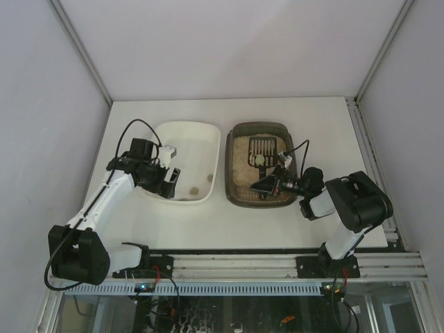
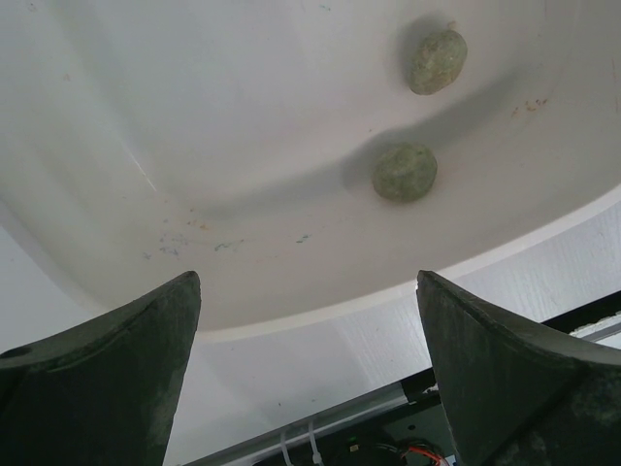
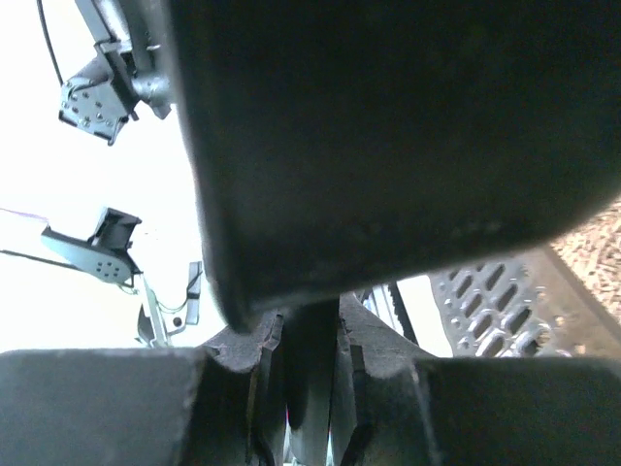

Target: Clean the litter box

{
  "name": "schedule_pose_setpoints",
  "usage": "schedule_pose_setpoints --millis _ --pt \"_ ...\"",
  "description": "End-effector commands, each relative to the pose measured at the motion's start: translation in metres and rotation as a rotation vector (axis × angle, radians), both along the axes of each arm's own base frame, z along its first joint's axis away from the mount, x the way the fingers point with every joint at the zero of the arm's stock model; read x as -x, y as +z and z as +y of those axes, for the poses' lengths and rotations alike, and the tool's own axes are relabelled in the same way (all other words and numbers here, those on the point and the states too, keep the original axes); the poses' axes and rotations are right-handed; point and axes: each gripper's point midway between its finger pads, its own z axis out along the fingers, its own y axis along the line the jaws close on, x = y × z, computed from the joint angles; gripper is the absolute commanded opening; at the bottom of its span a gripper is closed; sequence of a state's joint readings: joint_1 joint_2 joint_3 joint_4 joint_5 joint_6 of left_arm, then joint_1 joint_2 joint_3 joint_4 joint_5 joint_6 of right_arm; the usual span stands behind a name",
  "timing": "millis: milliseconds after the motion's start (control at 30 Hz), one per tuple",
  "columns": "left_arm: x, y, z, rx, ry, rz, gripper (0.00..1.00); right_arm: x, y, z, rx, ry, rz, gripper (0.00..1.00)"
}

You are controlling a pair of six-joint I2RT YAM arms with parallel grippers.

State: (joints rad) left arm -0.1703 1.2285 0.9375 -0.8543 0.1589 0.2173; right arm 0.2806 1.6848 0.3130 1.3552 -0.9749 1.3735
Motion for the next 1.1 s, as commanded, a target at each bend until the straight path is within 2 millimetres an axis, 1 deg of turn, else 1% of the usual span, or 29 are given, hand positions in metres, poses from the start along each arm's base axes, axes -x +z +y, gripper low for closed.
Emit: schedule_pose_setpoints --millis 0,33,133,167,200,300,333,367,433,467,500,533,567,633,667,700,767,800,833,867,967,1000,1067 --pt "-0.002 -0.001 0.002 -0.004 0.022 -0.011 0.96 -0.006 0.030 -0.004 -0.061 -0.017 -0.127 0.00" --pt "-0.002 -0.001 0.002 -0.003 0.023 -0.011 0.96 -0.005 0.030 -0.002 -0.063 -0.011 -0.123 0.00" --pt "-0.002 -0.002 0.002 -0.005 0.024 -0.010 0.96 0.011 0.030 0.024 -0.069 0.110 -0.108 0.00" --pt "-0.003 -0.001 0.002 -0.004 0.024 -0.009 0.96 0.015 0.028 0.027 -0.069 0.129 -0.098 0.00" --pt "-0.003 -0.002 0.003 -0.005 0.024 -0.008 0.96 0.013 0.027 0.024 -0.070 0.117 -0.087 0.00" --pt "-0.002 -0.001 0.003 -0.006 0.026 -0.010 0.96 -0.006 0.025 -0.002 -0.065 -0.007 -0.077 0.00" --pt "-0.002 -0.001 0.003 -0.006 0.027 -0.013 0.96 -0.008 0.025 -0.004 -0.065 -0.015 -0.075 0.00" --pt "-0.003 0.000 0.003 -0.006 0.027 -0.016 0.96 -0.005 0.024 0.002 -0.061 0.010 -0.064 0.00" --pt "-0.002 -0.001 0.002 -0.004 0.024 -0.011 0.96 0.008 0.017 0.022 -0.032 0.092 -0.039 0.00" --pt "-0.002 -0.001 0.002 -0.004 0.024 -0.009 0.96 0.014 0.012 0.027 -0.015 0.115 -0.039 0.00" --pt "-0.002 -0.002 0.003 -0.006 0.024 -0.005 0.96 0.016 0.011 0.027 -0.013 0.118 -0.039 0.00" --pt "-0.002 -0.003 0.002 -0.006 0.024 -0.002 0.96 0.013 0.012 0.021 -0.024 0.094 -0.036 0.00" --pt "-0.002 -0.002 0.003 -0.007 0.024 -0.004 0.96 0.007 0.015 0.011 -0.047 0.051 -0.036 0.00" --pt "-0.002 -0.002 0.003 -0.006 0.023 -0.004 0.96 -0.008 0.013 -0.009 -0.060 -0.031 -0.002 0.00" --pt "-0.002 -0.002 0.003 -0.006 0.023 -0.004 0.96 -0.011 0.012 -0.011 -0.060 -0.043 0.000 0.00" --pt "-0.002 -0.002 0.002 -0.005 0.022 -0.003 0.96 -0.010 0.013 -0.008 -0.062 -0.032 0.005 0.00" --pt "-0.002 -0.003 0.003 -0.008 0.023 0.002 0.96 0.000 0.013 0.012 -0.062 0.050 0.010 0.00" --pt "-0.002 -0.004 0.003 -0.009 0.023 0.005 0.96 0.010 0.011 0.023 -0.057 0.101 0.013 0.00" --pt "-0.002 -0.004 0.003 -0.008 0.023 0.006 0.96 0.012 0.010 0.026 -0.055 0.116 0.016 0.00" --pt "-0.002 -0.004 0.002 -0.008 0.022 0.007 0.96 0.010 0.009 0.024 -0.054 0.107 0.020 0.00" --pt "-0.002 -0.005 0.003 -0.010 0.024 0.009 0.96 -0.006 0.003 0.003 -0.056 0.018 0.045 0.00" --pt "-0.002 -0.005 0.003 -0.010 0.025 0.010 0.96 -0.007 0.003 0.002 -0.055 0.015 0.045 0.00" --pt "-0.002 -0.006 0.003 -0.010 0.024 0.014 0.96 -0.001 0.004 0.010 -0.052 0.052 0.036 0.00"
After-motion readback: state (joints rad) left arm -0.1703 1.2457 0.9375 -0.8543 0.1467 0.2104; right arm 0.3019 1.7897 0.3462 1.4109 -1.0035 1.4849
